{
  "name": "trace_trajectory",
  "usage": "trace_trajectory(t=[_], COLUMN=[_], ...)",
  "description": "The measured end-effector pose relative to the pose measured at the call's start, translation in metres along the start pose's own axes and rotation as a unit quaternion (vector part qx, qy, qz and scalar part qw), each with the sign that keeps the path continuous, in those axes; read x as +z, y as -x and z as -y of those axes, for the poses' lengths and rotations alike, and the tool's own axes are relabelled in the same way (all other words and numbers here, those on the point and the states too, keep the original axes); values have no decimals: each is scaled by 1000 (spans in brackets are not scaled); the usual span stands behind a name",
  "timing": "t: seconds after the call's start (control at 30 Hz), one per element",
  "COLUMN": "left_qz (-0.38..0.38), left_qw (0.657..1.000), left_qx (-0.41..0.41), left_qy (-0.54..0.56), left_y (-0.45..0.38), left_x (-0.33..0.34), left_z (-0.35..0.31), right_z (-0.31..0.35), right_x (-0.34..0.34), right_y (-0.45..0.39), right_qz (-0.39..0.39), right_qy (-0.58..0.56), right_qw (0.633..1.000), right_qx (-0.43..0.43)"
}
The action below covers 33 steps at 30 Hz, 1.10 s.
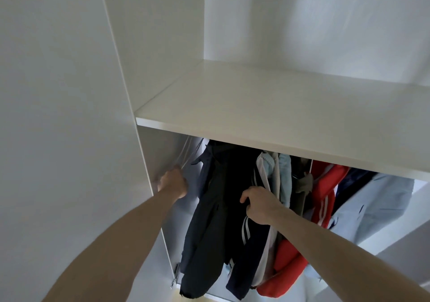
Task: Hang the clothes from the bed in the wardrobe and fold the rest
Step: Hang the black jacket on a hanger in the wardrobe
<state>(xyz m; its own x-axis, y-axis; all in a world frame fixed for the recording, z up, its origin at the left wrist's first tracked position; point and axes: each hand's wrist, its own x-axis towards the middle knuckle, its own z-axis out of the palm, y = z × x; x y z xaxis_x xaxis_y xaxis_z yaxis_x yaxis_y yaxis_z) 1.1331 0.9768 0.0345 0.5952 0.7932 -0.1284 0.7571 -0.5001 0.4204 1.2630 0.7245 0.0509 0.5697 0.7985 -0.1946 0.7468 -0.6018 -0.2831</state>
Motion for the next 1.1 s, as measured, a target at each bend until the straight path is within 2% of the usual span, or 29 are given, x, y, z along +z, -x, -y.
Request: trace_trajectory(t=[0.17,0.43,0.63,0.73,0.97,1.1], left_qz=[-22,-73,-61,-55,-42,15], left_qw=[999,983,987,983,980,959], left_qx=[29,49,43,28,50,34], left_qy=[34,160,145,173,186,280], left_y=[-2,35,83,116,209,262], left_x=[4,2,-4,-8,-19,-10], left_z=[-10,-2,8,16,50,80], right_z=[1,11,23,26,54,85], right_x=[0,-4,-7,0,31,56], right_y=[5,14,26,43,116,171], right_qz=[-4,13,-1,-8,-64,-114], right_qy=[-35,-63,-93,-134,-270,-362], right_qw=[999,998,995,991,960,919], right_qx=[7,-15,-37,-27,39,107])
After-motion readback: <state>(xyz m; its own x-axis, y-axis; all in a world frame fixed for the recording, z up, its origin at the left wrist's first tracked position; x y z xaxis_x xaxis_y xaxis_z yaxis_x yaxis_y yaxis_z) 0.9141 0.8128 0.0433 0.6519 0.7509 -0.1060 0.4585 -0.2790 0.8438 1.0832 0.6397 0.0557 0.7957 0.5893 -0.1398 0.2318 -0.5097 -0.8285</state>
